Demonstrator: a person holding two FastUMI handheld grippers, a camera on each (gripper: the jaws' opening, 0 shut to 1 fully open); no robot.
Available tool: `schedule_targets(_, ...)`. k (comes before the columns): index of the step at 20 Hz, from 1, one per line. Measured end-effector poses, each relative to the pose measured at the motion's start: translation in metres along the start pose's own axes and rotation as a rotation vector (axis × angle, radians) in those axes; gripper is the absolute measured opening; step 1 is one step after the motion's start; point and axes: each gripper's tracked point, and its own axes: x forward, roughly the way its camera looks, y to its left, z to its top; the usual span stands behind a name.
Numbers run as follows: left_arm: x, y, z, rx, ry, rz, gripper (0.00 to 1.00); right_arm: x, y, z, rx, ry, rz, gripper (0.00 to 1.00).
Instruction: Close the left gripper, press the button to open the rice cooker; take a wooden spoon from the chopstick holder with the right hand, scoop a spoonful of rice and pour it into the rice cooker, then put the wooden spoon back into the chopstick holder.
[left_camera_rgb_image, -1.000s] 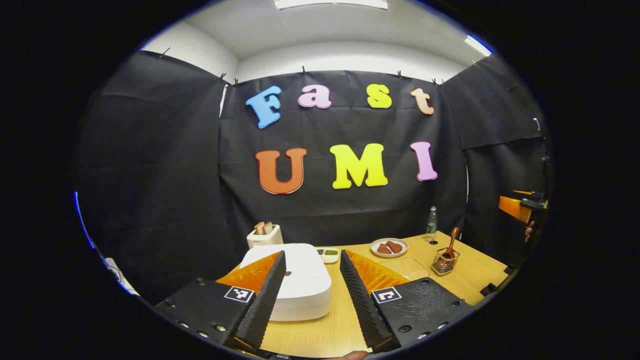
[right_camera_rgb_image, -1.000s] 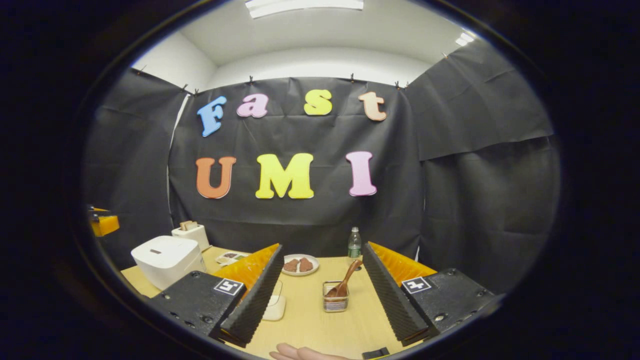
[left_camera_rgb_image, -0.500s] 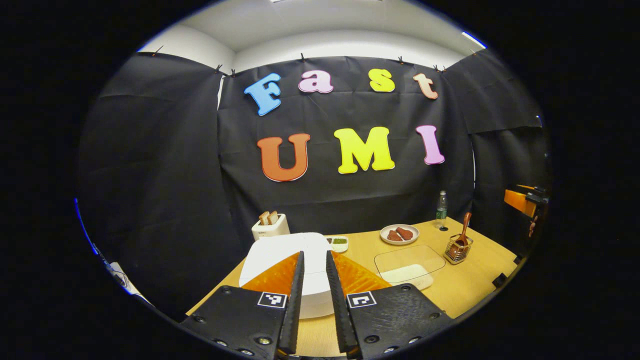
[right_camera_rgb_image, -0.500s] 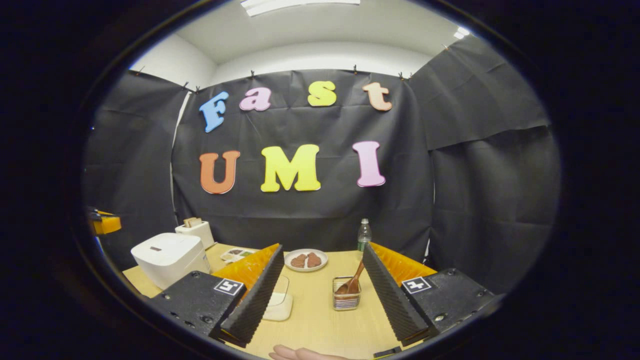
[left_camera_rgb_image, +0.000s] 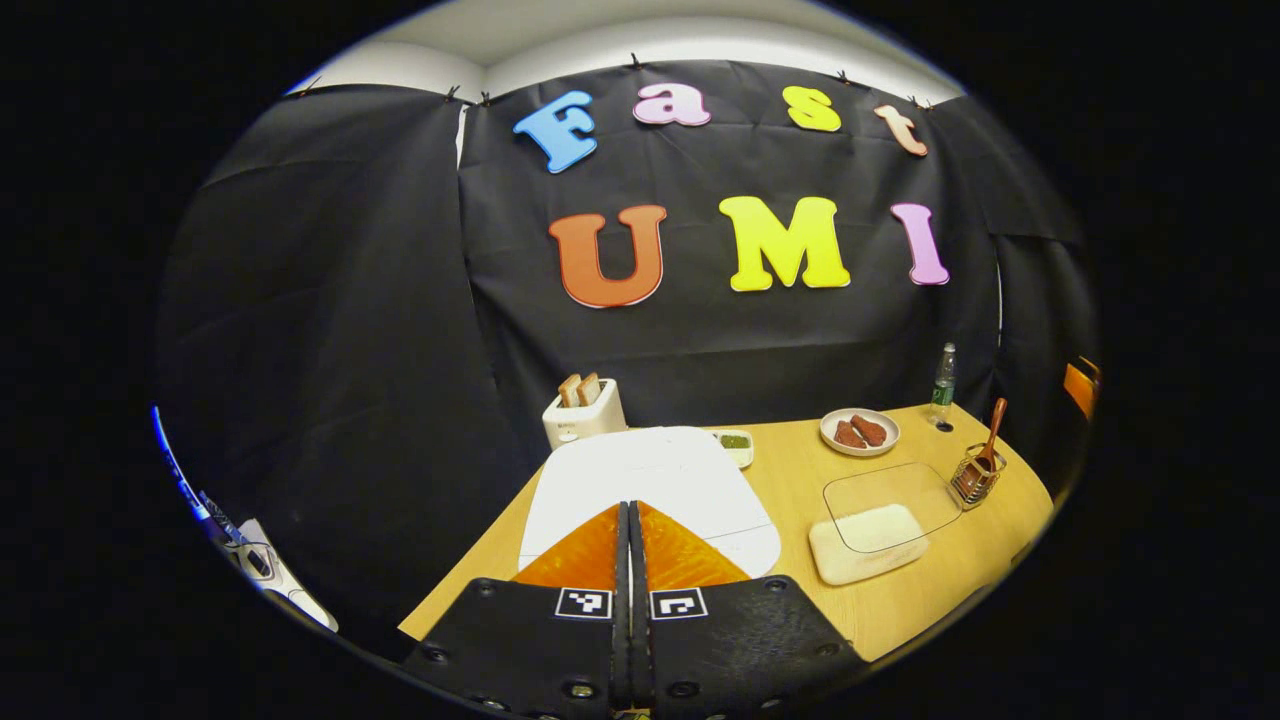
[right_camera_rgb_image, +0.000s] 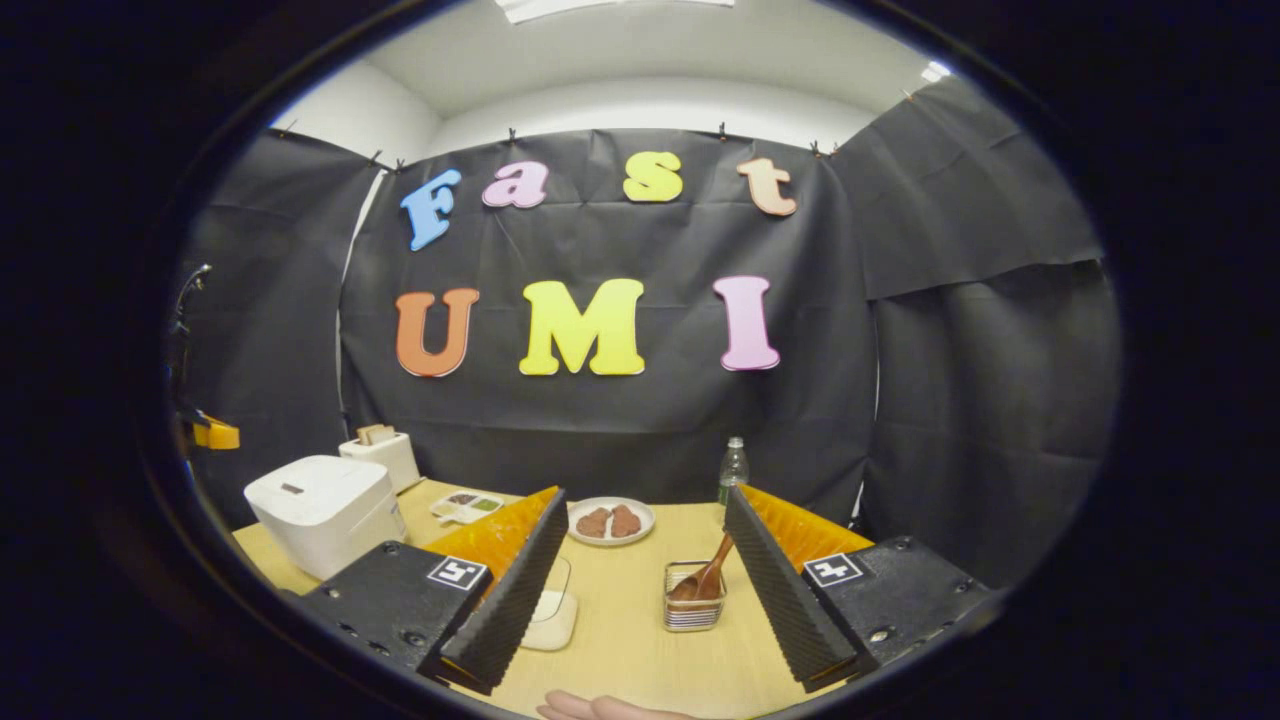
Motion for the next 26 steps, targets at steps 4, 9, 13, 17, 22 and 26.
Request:
schedule_targets(4, 0.034, 0.001, -0.016, -0.029, 0.12, -0.005, 0.0, 0.006, -0.013, -0.009, 0.008, 0.002, -0.006, 1.0)
schedule_targets(9, 0.067, -0.008, -0.03, -0.037, 0.193, -0.008, 0.0, 0.013, -0.029, -0.014, -0.016, -0.021, -0.013, 1.0)
schedule_targets(13, 0.081, -0.011, -0.048, -0.057, 0.252, 0.002, 0.0, 0.016, -0.033, -0.025, -0.026, -0.009, -0.003, 0.97)
schedule_targets(17, 0.083, -0.013, -0.055, -0.045, 0.27, 0.006, 0.0, 0.021, -0.038, -0.033, -0.03, 0.004, -0.008, 1.0)
schedule_targets(22, 0.085, -0.013, -0.063, -0.079, 0.298, -0.007, 0.01, 0.026, -0.032, -0.042, -0.027, 0.022, 0.008, 1.0)
schedule_targets(26, 0.085, -0.012, -0.062, -0.072, 0.281, -0.012, 0.01, 0.028, -0.031, -0.048, -0.038, 0.025, 0.006, 0.97)
